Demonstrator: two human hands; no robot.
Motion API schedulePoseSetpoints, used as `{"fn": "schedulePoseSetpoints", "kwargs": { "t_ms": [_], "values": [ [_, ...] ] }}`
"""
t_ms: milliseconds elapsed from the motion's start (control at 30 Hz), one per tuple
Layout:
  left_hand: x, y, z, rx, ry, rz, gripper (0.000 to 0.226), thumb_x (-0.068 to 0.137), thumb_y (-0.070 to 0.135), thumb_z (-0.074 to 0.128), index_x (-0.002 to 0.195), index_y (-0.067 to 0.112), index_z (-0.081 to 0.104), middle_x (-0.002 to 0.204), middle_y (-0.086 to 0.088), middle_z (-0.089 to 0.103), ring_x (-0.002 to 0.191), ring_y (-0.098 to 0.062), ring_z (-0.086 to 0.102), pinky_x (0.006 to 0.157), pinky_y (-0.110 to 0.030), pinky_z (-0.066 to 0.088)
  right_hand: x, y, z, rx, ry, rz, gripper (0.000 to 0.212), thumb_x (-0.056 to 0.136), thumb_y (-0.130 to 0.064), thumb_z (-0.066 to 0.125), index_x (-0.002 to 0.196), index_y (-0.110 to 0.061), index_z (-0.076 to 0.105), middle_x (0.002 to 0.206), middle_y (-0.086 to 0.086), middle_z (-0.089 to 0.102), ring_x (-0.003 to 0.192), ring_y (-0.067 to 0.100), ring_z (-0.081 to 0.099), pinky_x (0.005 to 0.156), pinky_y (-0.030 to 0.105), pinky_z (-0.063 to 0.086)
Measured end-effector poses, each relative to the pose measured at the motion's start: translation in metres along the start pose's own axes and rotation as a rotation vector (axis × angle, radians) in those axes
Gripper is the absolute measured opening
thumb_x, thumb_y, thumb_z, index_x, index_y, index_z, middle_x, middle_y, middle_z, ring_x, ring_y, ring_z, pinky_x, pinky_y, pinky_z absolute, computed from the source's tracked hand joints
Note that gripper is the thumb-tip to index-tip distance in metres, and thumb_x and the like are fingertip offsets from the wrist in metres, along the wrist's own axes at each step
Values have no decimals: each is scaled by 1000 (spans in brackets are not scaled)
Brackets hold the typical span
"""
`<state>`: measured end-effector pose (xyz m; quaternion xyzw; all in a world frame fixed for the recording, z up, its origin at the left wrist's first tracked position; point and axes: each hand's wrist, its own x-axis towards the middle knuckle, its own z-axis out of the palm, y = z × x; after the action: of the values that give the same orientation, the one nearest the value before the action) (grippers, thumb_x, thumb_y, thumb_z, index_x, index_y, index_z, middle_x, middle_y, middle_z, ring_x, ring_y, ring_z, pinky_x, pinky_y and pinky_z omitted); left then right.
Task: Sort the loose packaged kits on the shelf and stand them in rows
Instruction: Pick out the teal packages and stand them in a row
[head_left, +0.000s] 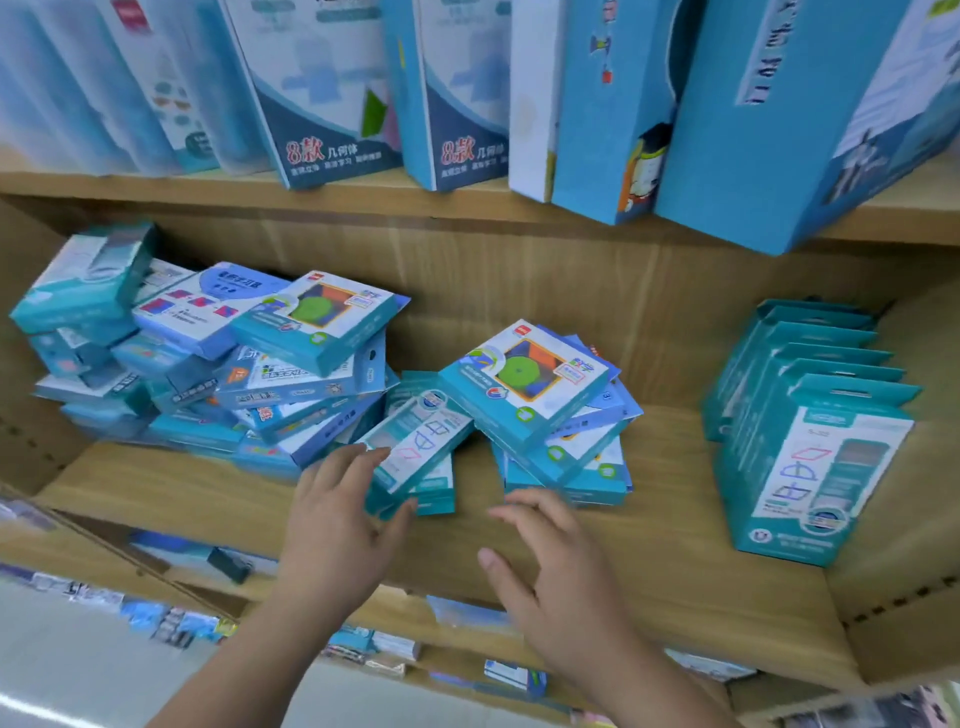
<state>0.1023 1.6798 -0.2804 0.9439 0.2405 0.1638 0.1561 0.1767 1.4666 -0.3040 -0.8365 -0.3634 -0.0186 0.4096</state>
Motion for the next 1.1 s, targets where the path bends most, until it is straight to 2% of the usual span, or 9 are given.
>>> {"fn": "schedulePoseSetpoints", "kwargs": {
  "t_ms": [133, 233, 367, 633, 767, 833, 933, 1000, 1100],
  "values": [
    [15, -23, 6, 159, -152, 93, 71, 82, 60, 62, 138, 16, 55, 144, -12, 51, 123, -36, 47, 104, -45, 42, 20, -18, 31, 19, -37, 136, 47, 88, -57, 51, 125, -30, 61, 126, -19, 48, 118, -3, 49, 101, 7, 31],
    [21, -33, 10, 225, -166, 151, 74, 77, 67, 48, 130, 18, 62, 138, -18, 56, 109, -39, 55, 91, -48, 53, 32, -26, 48, 84, -26, 244, 50, 86, -59, 50, 128, -32, 58, 126, -18, 52, 117, -1, 52, 104, 23, 42],
    [29, -45, 9, 260, -165, 233, 71, 72, 67, 56, 125, 22, 66, 129, -23, 60, 98, -40, 59, 80, -48, 56, 41, -33, 67, 122, -18, 348, 47, 90, -51, 56, 135, -37, 51, 131, -16, 53, 121, 1, 52, 105, 29, 44],
    [32, -45, 3, 179, -141, 276, 67, 68, 70, 48, 119, 28, 57, 98, -5, 54, 88, -28, 56, 67, -40, 51, 49, -37, 87, 207, -2, 462, 51, 84, -58, 52, 132, -40, 53, 132, -18, 59, 125, 3, 54, 107, 37, 46],
    [25, -47, -1, 39, -260, 218, 71, 65, 68, 52, 125, 31, 45, 107, 2, 45, 96, -23, 56, 74, -36, 53, 47, -36, 86, 239, 26, 499, 49, 85, -59, 53, 131, -42, 51, 130, -17, 62, 119, 5, 59, 103, 40, 49],
    [19, -51, -5, -91, -324, 169, 73, 65, 62, 62, 128, 38, 35, 113, 9, 38, 96, -17, 59, 73, -32, 54, 46, -39, 83, 205, 30, 480, 50, 85, -56, 56, 133, -42, 48, 130, -17, 59, 117, 3, 59, 102, 38, 50],
    [9, -65, -14, -271, -276, 178, 78, 57, 51, 71, 128, 42, 39, 112, 17, 37, 91, -8, 60, 67, -27, 53, 47, -45, 76, -4, 7, 381, 51, 88, -47, 64, 135, -36, 49, 125, -13, 48, 113, 7, 56, 99, 30, 48],
    [5, -77, -22, -334, -243, 209, 83, 53, 48, 72, 131, 40, 44, 115, 22, 40, 97, -2, 57, 71, -23, 52, 51, -53, 70, -186, -11, 238, 55, 86, -53, 62, 135, -30, 54, 121, -10, 44, 115, 12, 50, 97, 25, 44],
    [2, -92, -38, -395, -206, 234, 87, 51, 44, 73, 134, 38, 46, 120, 26, 45, 108, 8, 51, 80, -13, 48, 63, -61, 58, -275, -119, 73, 70, 78, -69, 57, 137, -31, 56, 135, -10, 45, 130, 15, 41, 109, 32, 36]
  ]
}}
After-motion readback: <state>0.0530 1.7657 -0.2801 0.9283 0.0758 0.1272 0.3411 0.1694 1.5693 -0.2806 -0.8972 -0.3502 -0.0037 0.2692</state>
